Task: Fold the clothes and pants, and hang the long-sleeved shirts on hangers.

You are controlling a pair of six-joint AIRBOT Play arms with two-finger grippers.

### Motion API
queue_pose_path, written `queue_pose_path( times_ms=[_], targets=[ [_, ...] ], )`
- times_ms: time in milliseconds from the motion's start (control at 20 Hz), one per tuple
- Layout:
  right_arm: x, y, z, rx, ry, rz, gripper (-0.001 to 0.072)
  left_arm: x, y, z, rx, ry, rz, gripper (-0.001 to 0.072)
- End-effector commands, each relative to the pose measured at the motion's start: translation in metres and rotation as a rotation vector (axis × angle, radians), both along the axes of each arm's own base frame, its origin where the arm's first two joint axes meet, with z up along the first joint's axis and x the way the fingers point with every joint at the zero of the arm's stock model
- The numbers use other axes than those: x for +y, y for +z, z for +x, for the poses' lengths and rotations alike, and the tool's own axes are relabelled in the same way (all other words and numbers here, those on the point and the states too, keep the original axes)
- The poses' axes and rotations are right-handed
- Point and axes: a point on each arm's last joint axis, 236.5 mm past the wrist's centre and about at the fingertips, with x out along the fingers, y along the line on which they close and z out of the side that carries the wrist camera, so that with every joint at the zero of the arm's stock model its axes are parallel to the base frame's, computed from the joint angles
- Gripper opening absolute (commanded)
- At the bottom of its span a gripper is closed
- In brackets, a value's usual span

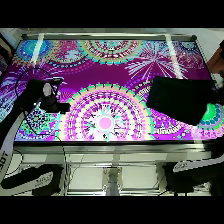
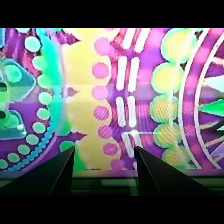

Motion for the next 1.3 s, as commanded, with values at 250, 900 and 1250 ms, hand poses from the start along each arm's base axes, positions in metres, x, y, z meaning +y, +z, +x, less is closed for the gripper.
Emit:
queue_pose_path(
  times_ms=[250,900,1250],
  targets=[
    [-0.093,0.02,-0.108,-0.103,-0.464,0.039,0.0533,0.0,0.0,0.006,-0.045,0.042,-0.012,0.0437],
    [0.204,0.029,0.024,-0.148,0.37,0.153,0.0032,-0.004,-0.001,0.004,-0.035,0.046,-0.028,0.0436],
    [0.336,-0.004,-0.019,0.072,0.773,-0.042,0.0032,-0.004,-0.001,0.004,-0.036,0.046,-0.028,0.0436]
  ],
)
